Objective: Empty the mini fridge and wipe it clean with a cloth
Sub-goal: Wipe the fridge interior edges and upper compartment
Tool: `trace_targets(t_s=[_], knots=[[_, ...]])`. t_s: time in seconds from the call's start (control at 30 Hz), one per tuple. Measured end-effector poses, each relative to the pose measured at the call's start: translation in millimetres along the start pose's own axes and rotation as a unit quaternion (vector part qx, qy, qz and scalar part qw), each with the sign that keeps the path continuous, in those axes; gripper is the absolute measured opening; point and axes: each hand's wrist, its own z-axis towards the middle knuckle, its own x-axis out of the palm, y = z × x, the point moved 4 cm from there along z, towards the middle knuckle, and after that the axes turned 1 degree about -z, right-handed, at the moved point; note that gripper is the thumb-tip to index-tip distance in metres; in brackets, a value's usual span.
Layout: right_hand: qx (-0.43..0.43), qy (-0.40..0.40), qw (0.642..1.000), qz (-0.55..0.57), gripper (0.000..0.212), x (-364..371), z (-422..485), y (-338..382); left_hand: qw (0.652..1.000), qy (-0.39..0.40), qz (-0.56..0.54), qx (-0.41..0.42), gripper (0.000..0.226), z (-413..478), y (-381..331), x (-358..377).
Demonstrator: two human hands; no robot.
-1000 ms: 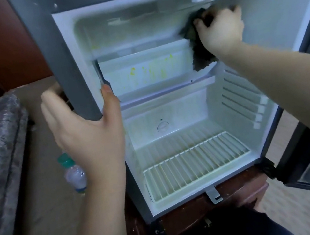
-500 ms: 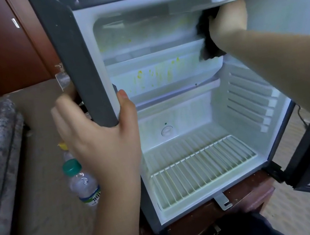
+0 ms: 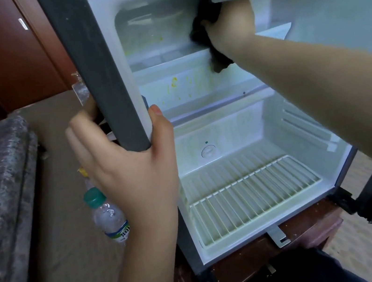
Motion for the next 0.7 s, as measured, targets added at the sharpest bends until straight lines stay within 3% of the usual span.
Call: trace_targets(t_s=[0.07,0.17,0.33,0.4,0.5,0.57,0.7], knots=[[-0.063,0.061,0.996,0.001,0.031,8.0,-14.3,-10.4,1.000,-0.005,0.001,0.002,0.041,-0.4,-0.6,-0.2],[-0.079,0.058,0.994,0.054,0.030,8.8,-8.7,-18.2,1.000,-0.010,0.006,0.004,0.041,-0.5,-0.1,-0.6],[0.068,0.056,0.990,0.108,0.017,-9.0,4.8,-79.6,1.000,-0.017,0.003,0.003,0.040,-0.7,0.6,-0.8],[0.119,0.055,0.982,0.139,0.027,-6.4,16.7,-92.4,1.000,-0.016,0.000,0.000,0.039,-0.7,0.2,-0.2],[0.109,0.054,0.980,0.160,0.036,30.3,43.0,-116.8,1.000,-0.015,0.001,0.003,0.040,-1.2,0.3,-0.8],[0.111,0.045,0.980,0.157,0.041,24.2,23.8,-83.5,1.000,-0.012,-0.005,-0.006,0.041,-1.6,0.5,0.0],[0.027,0.047,0.995,0.081,0.029,5.5,-22.1,-8.3,1.000,-0.013,-0.003,0.000,0.041,-1.5,-1.7,0.1]])
